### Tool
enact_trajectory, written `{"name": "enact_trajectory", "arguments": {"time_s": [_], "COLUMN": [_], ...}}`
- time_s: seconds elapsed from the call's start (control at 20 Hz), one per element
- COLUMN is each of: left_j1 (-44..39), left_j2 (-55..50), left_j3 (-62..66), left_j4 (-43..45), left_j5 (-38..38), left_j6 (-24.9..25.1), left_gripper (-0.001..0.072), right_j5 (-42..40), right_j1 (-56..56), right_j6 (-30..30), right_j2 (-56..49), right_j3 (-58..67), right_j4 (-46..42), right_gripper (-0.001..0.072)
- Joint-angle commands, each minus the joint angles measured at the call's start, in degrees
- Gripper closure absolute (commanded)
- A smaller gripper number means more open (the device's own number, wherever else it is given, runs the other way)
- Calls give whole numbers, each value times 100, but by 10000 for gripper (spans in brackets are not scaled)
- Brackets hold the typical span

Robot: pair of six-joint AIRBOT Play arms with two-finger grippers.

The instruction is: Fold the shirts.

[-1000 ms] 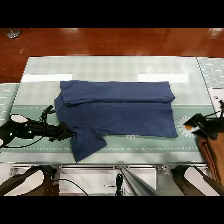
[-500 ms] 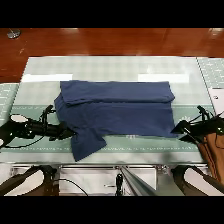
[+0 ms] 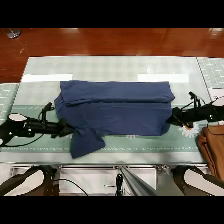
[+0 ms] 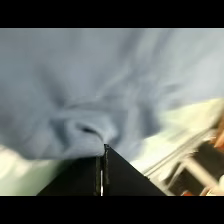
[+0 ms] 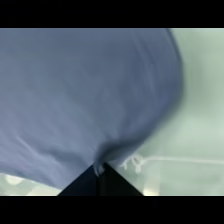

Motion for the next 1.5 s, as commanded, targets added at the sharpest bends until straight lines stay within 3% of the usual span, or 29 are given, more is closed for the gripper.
{"name": "enact_trajectory", "arguments": {"time_s": [0.0, 0.3, 0.5, 0.75, 1.05, 1.1, 1.15, 1.25, 1.4, 1.45], "left_j1": [238, -44, -216, -221, -599, -662, -691, -490, 203, 428], "left_j2": [4, -455, -1318, -2332, -3244, -3338, -3377, -3348, -3016, -2789], "left_j3": [610, 2199, 3333, 4325, 5042, 5101, 5171, 5591, 6273, 6242], "left_j4": [-765, -726, 31, 529, 538, 538, 538, 1003, 3112, 3484], "left_j5": [-286, 330, 629, 811, 1145, 1143, 1047, 501, -457, -474], "left_j6": [367, -195, -951, -1482, -1368, -1370, -1384, -1519, -2632, -2691], "left_gripper": [679, 680, 680, 680, 676, 534, 49, 12, 12, 12], "right_j5": [393, 352, -111, -629, -1202, -1287, -1252, -859, -28, 105], "right_j1": [-11, -4, -4, -4, 109, 107, 105, -122, -822, -1019], "right_j6": [-70, 81, 24, 76, 7, -37, -254, -481, -350, -225], "right_j2": [-37, -485, -997, -1803, -2640, -2726, -2747, -2660, -2378, -2352], "right_j3": [745, 1910, 2308, 2876, 3115, 3115, 3119, 3335, 3648, 3648], "right_j4": [114, 46, 286, 643, 1185, 1401, 1628, 1567, 649, 378], "right_gripper": [692, 692, 692, 692, 679, 432, 60, 88, 88, 89]}}
